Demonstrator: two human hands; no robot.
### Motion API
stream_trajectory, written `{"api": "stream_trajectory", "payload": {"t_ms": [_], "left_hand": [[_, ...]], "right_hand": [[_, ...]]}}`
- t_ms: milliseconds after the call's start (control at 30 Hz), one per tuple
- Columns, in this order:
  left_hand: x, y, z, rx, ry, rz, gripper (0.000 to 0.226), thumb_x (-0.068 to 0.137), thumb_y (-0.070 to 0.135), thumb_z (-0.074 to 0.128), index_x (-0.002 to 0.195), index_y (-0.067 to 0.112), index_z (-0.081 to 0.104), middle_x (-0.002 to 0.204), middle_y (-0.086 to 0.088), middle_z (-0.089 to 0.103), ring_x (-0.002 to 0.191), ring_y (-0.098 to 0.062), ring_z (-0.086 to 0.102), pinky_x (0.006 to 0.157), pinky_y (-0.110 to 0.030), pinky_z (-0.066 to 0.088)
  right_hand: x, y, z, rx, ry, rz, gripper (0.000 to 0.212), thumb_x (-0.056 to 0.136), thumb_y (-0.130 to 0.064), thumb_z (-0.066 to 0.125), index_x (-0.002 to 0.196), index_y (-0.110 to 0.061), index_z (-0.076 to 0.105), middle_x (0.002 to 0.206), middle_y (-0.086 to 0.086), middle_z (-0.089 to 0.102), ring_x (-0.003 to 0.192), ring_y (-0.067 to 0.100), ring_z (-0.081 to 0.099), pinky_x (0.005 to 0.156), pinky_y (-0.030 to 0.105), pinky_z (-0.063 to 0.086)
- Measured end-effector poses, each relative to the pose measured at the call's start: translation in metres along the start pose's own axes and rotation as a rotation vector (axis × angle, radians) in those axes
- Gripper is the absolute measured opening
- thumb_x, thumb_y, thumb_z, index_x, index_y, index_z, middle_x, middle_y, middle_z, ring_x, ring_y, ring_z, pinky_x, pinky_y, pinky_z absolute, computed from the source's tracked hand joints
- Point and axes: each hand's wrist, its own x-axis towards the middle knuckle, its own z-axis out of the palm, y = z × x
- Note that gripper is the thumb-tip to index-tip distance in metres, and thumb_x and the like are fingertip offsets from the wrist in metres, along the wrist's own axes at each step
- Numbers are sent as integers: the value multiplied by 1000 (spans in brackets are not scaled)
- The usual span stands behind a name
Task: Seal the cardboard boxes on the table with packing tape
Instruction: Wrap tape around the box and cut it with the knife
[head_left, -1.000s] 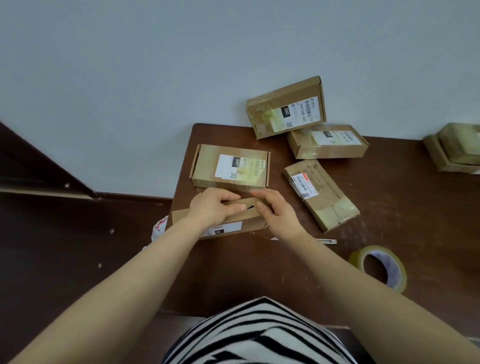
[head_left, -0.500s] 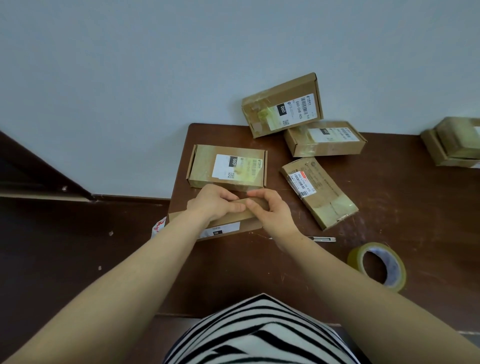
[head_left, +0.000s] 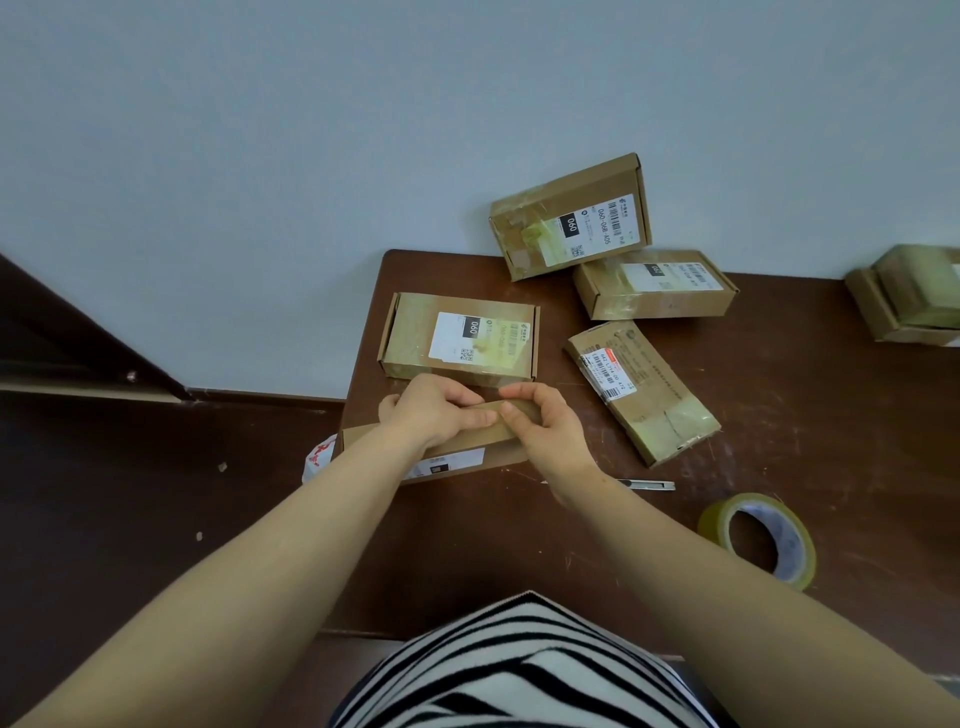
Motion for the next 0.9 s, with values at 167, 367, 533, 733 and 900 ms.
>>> {"api": "stream_trajectory", "payload": {"t_ms": [167,367,533,733,900], "left_hand": [[-2,0,4,3,48,34,18,72,53,75,69,39,63,73,26,48,71,0,29,110,-40,21],[1,-1,-6,-113,-85,12,16,82,31,73,69,40,68,99,8,68,111,-20,54,111,-45,29],[-1,0,-7,-112,-53,-32,24,86,24,63,68,38,70,106,4,68,119,-24,49,114,-45,25],[-2,1,-7,-97,-52,-32,18,85,37,67,67,39,68,93,14,62,113,-16,44,115,-45,20],[0,-2,-4,-53,-23,15,17,84,50,65,69,43,67,89,21,57,97,-9,33,117,-46,9]], "right_hand": [[1,1,4,-30,23,-15,18,92,-18,60,90,-36,56,115,1,56,103,14,53,83,25,46],[5,1,1,22,11,38,16,98,-18,49,97,-29,61,112,-5,53,97,5,47,77,17,38],[3,2,6,-124,23,-41,27,83,-27,73,103,-24,55,101,-15,44,96,2,45,84,19,40],[3,3,4,-56,2,-20,14,92,-14,59,99,-26,56,110,-5,49,98,7,46,87,23,40],[3,4,0,-38,-24,-25,18,96,-10,50,100,-27,57,113,-4,50,94,-1,45,77,8,36]]}}
